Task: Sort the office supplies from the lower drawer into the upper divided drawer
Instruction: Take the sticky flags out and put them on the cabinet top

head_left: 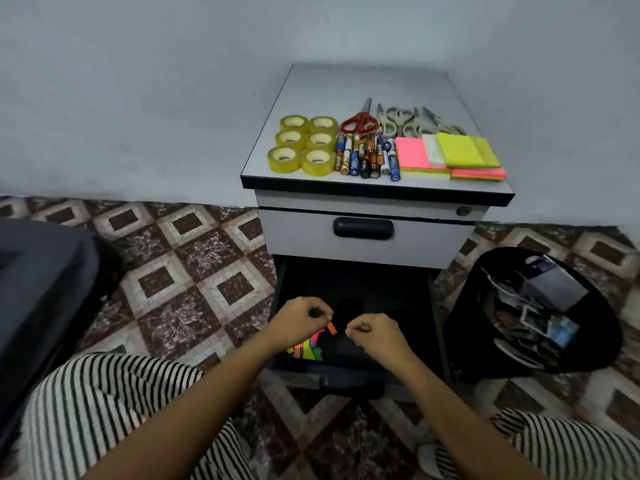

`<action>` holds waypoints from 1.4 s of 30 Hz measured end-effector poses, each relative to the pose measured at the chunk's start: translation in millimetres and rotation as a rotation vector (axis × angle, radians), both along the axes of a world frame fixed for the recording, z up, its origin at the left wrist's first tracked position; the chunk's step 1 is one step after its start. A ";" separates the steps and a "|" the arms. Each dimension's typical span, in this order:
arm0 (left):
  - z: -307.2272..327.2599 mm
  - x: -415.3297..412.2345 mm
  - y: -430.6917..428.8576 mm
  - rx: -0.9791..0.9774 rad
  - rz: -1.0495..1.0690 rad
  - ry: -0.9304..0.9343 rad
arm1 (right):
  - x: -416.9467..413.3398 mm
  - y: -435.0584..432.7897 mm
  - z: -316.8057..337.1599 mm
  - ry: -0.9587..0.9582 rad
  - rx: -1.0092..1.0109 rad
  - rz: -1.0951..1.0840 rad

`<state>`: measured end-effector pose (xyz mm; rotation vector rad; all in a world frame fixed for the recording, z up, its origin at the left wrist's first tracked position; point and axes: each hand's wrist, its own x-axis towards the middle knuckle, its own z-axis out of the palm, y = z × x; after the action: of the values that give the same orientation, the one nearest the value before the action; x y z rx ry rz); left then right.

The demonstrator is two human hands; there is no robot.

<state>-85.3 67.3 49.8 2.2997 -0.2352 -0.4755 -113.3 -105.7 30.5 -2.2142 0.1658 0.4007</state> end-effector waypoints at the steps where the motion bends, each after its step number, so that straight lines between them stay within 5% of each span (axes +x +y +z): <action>1: -4.7 0.2 2.0 0.008 0.013 0.001 | 0.6 3.7 -5.5 0.015 -0.013 0.001; 11: -47.2 12.9 8.8 0.157 0.046 0.099 | 24.4 39.3 -55.1 0.190 -0.053 0.020; 28: -118.1 44.6 8.9 0.631 -0.387 0.177 | 48.6 51.7 -114.4 0.424 -0.165 0.109; 42: -121.4 43.2 9.7 0.574 -0.531 0.248 | 48.5 57.4 -121.7 0.459 -0.179 0.239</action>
<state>-42.1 76.9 -71.6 2.6811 -0.6624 -1.2204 -64.8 -48.4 -91.2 -2.2906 0.1867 1.0625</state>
